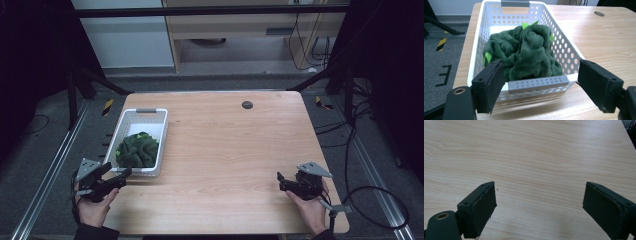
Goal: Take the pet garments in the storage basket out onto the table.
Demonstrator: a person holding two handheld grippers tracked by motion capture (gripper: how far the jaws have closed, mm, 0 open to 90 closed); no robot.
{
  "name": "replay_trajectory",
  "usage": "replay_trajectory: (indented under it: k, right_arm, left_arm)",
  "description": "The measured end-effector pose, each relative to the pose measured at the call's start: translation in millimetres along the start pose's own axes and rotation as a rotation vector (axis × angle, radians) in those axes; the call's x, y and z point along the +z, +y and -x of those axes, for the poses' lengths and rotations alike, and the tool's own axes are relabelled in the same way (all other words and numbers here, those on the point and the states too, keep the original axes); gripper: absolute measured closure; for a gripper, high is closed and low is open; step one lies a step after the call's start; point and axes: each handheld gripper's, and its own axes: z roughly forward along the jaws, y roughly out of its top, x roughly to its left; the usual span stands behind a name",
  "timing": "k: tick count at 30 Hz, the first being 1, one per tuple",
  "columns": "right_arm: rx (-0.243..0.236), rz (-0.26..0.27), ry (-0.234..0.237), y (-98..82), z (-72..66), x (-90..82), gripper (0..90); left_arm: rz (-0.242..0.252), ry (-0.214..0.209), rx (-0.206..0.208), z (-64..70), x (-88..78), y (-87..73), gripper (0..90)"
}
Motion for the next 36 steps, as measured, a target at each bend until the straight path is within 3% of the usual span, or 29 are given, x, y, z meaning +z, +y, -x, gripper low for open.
replay_trajectory:
  k: [20,29,36]
  right_arm:
    - [0.008,0.003,-0.006,2.8,2.9,-0.5,11.5]
    - [0.0,-0.004,0.002,2.7,2.0,0.7,11.5]
    - [-0.005,-0.013,0.008,2.7,1.4,2.2,11.5]
  left_arm:
    - [0.024,-0.02,0.011,-3.9,6.6,45.6,19.4]
    - [-0.005,-0.039,0.027,-4.4,18.6,66.6,19.3]
    - [-0.082,-0.027,0.075,-2.2,33.9,72.8,19.0]
